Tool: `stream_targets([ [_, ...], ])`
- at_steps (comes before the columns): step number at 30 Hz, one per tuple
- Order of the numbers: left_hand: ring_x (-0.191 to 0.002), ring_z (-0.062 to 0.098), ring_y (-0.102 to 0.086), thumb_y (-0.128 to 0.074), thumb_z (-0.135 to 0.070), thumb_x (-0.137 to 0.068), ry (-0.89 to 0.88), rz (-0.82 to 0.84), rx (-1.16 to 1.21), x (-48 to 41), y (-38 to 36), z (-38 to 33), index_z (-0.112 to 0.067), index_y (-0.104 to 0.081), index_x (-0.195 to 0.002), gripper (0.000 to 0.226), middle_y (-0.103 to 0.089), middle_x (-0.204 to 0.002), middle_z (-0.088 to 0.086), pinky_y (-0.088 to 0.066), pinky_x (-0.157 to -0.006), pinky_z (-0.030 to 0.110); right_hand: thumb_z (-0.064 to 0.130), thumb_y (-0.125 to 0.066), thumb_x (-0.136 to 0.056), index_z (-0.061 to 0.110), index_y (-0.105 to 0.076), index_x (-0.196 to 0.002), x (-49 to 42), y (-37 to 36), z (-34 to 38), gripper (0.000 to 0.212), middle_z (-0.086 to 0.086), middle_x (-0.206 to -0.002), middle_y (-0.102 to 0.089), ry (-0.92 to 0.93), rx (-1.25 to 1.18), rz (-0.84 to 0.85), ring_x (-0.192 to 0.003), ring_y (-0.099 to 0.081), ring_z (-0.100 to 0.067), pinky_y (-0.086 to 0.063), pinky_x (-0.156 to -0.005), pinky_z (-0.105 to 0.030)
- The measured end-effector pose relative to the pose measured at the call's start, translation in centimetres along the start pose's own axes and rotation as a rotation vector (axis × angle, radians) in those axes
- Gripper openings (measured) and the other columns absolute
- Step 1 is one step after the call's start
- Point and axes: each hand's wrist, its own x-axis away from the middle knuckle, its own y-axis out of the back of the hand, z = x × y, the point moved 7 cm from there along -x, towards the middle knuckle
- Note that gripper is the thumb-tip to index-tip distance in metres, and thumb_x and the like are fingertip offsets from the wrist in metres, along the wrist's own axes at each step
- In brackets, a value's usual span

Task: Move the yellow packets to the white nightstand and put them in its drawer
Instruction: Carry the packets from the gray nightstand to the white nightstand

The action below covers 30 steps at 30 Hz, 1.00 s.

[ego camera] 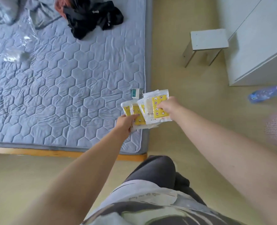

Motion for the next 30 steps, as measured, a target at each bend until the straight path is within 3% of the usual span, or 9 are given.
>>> stream_targets([
  [3, -0.076, 0.026, -0.065, -0.066, -0.006, -0.087, -0.034, 0.025, 0.048, -0.9, -4.0, -2.4, -0.006, -0.059, -0.1, 0.015, -0.068, -0.091, 0.012, -0.056, -0.082, 0.044, 0.005, -0.063, -0.081, 0.007, -0.057, -0.103, -2.8, 2.5, 1.5, 0.023, -0.009, -0.097, -0.061, -0.008, -0.016, 0.026, -0.094, -0.063, -0.027, -0.052, -0.09, -0.04],
  [6, -0.068, 0.018, -0.064, -0.064, -0.005, -0.089, -0.054, -0.001, 0.053, -1.7, -7.1, -5.3, -0.007, -0.059, -0.097, 0.01, -0.067, -0.084, 0.007, -0.053, -0.047, 0.023, 0.006, -0.065, -0.079, 0.007, -0.055, -0.111, -5.1, 5.3, 3.7, 0.033, -0.009, -0.107, -0.065, -0.025, -0.049, 0.032, -0.098, -0.064, -0.028, -0.053, -0.09, -0.044],
  [8, -0.066, 0.017, -0.064, -0.063, -0.005, -0.089, -0.053, 0.017, 0.072, -2.8, -9.7, -8.1, -0.006, -0.06, -0.101, 0.013, -0.067, -0.083, 0.006, -0.05, -0.041, 0.021, 0.005, -0.064, -0.081, 0.007, -0.054, -0.117, -6.9, 7.7, 5.8, 0.038, -0.012, -0.11, -0.065, -0.05, -0.096, 0.028, -0.098, -0.065, -0.03, -0.053, -0.088, -0.047],
  [14, -0.078, 0.02, -0.068, -0.065, -0.007, -0.088, -0.092, 0.079, 0.134, -9.1, -18.7, -21.8, -0.006, -0.06, -0.114, 0.026, -0.069, -0.094, 0.006, -0.058, -0.075, 0.037, 0.002, -0.06, -0.087, 0.005, -0.058, -0.119, -15.8, 15.2, 17.3, 0.032, -0.011, -0.111, -0.066, -0.06, -0.213, -0.057, -0.092, -0.064, -0.026, -0.055, -0.079, -0.04],
  [17, -0.077, 0.02, -0.068, -0.064, -0.004, -0.089, -0.137, 0.136, 0.136, -12.2, -22.9, -31.3, -0.005, -0.059, -0.112, 0.024, -0.069, -0.098, 0.008, -0.059, -0.067, 0.034, -0.001, -0.06, -0.087, 0.005, -0.061, -0.11, -20.4, 18.7, 25.7, 0.025, -0.006, -0.086, -0.064, -0.041, -0.302, -0.092, -0.086, -0.063, -0.025, -0.052, -0.068, -0.037],
  [22, -0.073, 0.019, -0.066, -0.065, -0.004, -0.087, -0.191, 0.151, 0.116, -15.6, -26.5, -45.6, -0.008, -0.058, -0.103, 0.018, -0.067, -0.1, 0.009, -0.058, -0.07, 0.036, -0.001, -0.061, -0.086, 0.011, -0.06, -0.101, -26.4, 23.1, 37.6, 0.019, -0.003, -0.086, -0.063, 0.01, -0.362, -0.107, -0.066, -0.061, -0.015, -0.046, -0.048, -0.027],
  [25, -0.072, 0.019, -0.066, -0.065, -0.004, -0.088, -0.195, 0.184, 0.093, -17.6, -28.8, -52.0, -0.008, -0.057, -0.105, 0.019, -0.067, -0.099, 0.009, -0.058, -0.058, 0.03, 0.001, -0.062, -0.086, 0.015, -0.059, -0.085, -30.1, 25.2, 42.4, 0.014, -0.002, -0.084, -0.062, 0.009, -0.372, -0.093, -0.069, -0.062, -0.016, -0.047, -0.053, -0.029],
  [27, -0.071, 0.018, -0.066, -0.064, -0.004, -0.088, -0.192, 0.196, 0.092, -19.0, -30.4, -55.7, -0.009, -0.057, -0.103, 0.017, -0.066, -0.098, 0.008, -0.057, -0.051, 0.026, 0.002, -0.063, -0.085, 0.014, -0.061, -0.091, -32.7, 26.5, 45.3, 0.014, -0.004, -0.09, -0.065, 0.006, -0.385, -0.096, -0.073, -0.064, -0.019, -0.051, -0.058, -0.033],
  [30, -0.074, 0.019, -0.067, -0.064, -0.005, -0.089, -0.187, 0.211, 0.078, -21.7, -33.2, -60.9, -0.009, -0.058, -0.106, 0.019, -0.068, -0.099, 0.008, -0.057, -0.056, 0.029, 0.002, -0.064, -0.084, 0.013, -0.061, -0.096, -36.8, 28.3, 49.7, 0.016, -0.007, -0.1, -0.066, -0.008, -0.406, -0.091, -0.078, -0.066, -0.022, -0.056, -0.067, -0.041],
])
